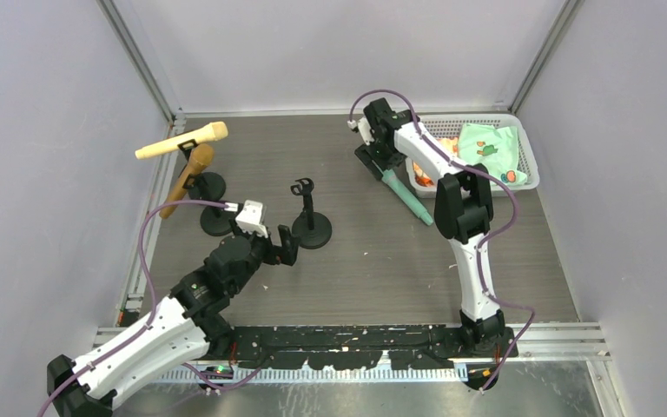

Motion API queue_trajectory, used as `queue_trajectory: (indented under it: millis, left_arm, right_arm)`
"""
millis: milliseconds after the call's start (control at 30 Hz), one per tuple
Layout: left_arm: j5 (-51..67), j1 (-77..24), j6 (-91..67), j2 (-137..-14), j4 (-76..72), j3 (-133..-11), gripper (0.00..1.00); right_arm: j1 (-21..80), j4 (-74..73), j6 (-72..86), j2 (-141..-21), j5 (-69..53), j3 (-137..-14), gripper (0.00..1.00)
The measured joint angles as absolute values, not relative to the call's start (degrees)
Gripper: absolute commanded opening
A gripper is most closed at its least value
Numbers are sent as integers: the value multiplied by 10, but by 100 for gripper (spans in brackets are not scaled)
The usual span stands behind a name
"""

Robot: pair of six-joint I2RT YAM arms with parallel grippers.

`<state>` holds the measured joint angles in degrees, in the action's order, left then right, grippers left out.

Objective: Attach the microphones to the stand

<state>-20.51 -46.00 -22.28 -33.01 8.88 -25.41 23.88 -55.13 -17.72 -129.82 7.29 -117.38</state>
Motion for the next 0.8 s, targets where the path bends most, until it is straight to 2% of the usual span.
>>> queue_trajectory:
  millis: [333, 800]
  left_arm:
    - [-206, -460, -223, -330, 105, -254, 95]
    - [-205, -460, -239, -310, 147, -259, 93]
  right_arm:
    - [210, -575, -194, -1333, 29, -1178, 66]
    - [204, -553, -145, -1325, -8, -1107, 39]
